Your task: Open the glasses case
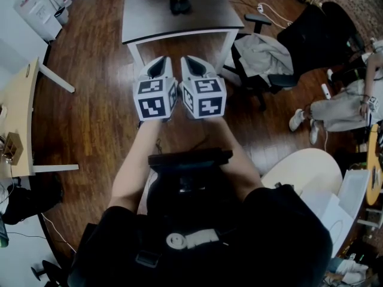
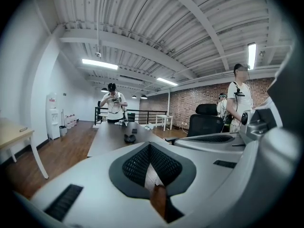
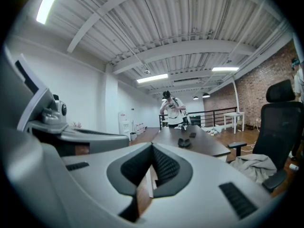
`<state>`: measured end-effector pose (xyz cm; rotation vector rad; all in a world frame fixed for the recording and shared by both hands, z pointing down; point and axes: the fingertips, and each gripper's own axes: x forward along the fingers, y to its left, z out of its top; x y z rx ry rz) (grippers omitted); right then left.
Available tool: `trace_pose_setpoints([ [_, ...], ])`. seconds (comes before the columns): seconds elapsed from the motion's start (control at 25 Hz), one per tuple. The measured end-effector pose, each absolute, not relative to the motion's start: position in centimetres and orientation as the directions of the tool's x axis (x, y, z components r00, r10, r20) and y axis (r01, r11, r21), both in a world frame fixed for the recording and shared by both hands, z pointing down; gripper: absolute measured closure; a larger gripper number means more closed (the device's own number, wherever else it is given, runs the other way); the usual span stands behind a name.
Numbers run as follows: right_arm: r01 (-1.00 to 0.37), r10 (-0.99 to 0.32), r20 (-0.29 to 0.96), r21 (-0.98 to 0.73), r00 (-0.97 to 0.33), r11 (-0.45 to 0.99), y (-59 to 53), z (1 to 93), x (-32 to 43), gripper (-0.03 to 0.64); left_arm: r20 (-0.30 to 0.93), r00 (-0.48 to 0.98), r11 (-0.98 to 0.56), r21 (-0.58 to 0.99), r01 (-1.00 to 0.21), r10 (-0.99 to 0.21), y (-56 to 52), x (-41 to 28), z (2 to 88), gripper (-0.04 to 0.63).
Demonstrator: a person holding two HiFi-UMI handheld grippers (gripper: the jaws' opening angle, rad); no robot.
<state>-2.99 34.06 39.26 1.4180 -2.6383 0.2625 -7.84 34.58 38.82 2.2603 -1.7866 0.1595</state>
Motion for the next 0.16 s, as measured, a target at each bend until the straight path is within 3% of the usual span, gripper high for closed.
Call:
trace_pose_setpoints([
  [0.16, -0.833, -0.81, 0.198, -0.087, -0.553, 0.547, 33.92, 39.29, -3.14, 0.614, 0.251, 0.237, -0.211, 0.126, -0.969, -0.939, 34.51, -7.97, 39.02, 0.6],
])
